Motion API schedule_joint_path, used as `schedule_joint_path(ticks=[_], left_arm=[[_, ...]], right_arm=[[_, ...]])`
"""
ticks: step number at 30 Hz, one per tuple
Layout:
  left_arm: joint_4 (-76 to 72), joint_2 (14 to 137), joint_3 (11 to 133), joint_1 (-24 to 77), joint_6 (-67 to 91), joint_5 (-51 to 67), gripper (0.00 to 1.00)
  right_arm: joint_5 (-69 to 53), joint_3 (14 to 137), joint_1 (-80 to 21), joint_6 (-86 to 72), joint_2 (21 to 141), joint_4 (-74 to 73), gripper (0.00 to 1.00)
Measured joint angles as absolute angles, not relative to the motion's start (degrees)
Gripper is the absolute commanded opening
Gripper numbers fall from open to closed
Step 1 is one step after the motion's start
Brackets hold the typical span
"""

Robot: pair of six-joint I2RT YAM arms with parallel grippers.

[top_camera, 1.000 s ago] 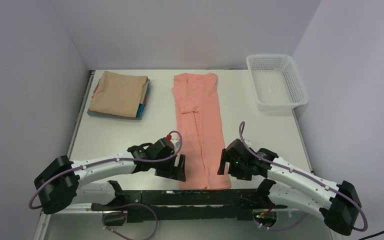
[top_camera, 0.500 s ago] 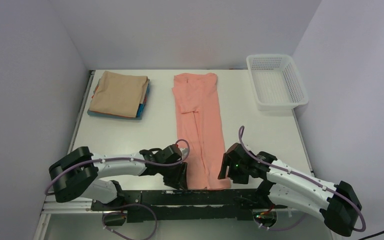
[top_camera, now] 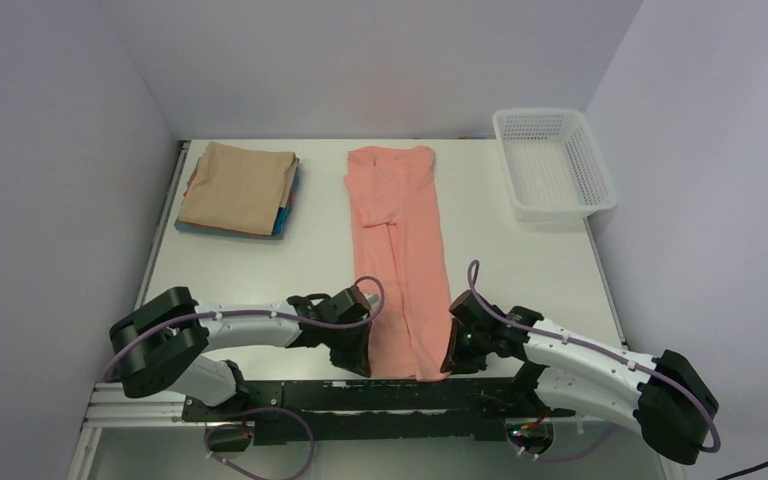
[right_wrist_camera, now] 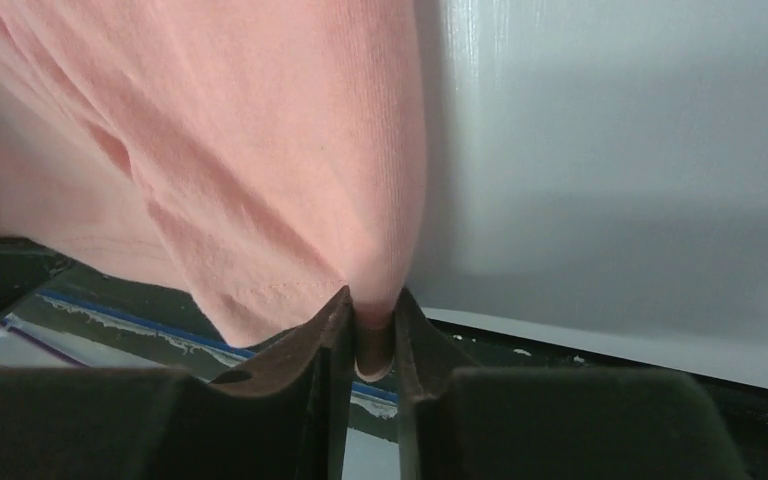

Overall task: Fold and stack the t-shirts
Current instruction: Fold the folded rectangular tshirt in 1/3 of the way

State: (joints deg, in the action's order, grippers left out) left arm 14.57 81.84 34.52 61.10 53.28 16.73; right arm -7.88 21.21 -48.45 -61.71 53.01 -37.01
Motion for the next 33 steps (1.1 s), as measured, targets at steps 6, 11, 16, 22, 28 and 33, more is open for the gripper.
schedule_joint_path(ticks=[6,11,16,22,28,33], left_arm=[[14.5,75.1,33.0,61.1,52.6,15.2,0.00],[13.6,69.8,32.4,61.1,51.9,15.9,0.00],[14.4,66.7,28.2,61.1,52.6,18.3,0.00],[17.2,65.5,26.9,61.3,53.3,19.8,0.00],[17.7,66.2,28.5,60.1,52.6,19.8,0.00],[17.1,68.0,31.9,54.6,50.0,19.6,0.00]], right_arm=[[-6.5,22.4,-48.5,-60.1,52.2,-39.2,0.08],[-8.6,23.9,-48.4,-58.9,49.0,-39.4,0.05],[-13.6,22.3,-48.5,-59.6,44.2,-39.0,0.05],[-18.2,21.3,-48.5,-60.2,42.7,-39.0,0.03],[-16.6,21.6,-48.4,-60.2,44.8,-38.0,0.02],[-11.1,27.4,-46.6,-57.7,50.5,-37.5,0.02]])
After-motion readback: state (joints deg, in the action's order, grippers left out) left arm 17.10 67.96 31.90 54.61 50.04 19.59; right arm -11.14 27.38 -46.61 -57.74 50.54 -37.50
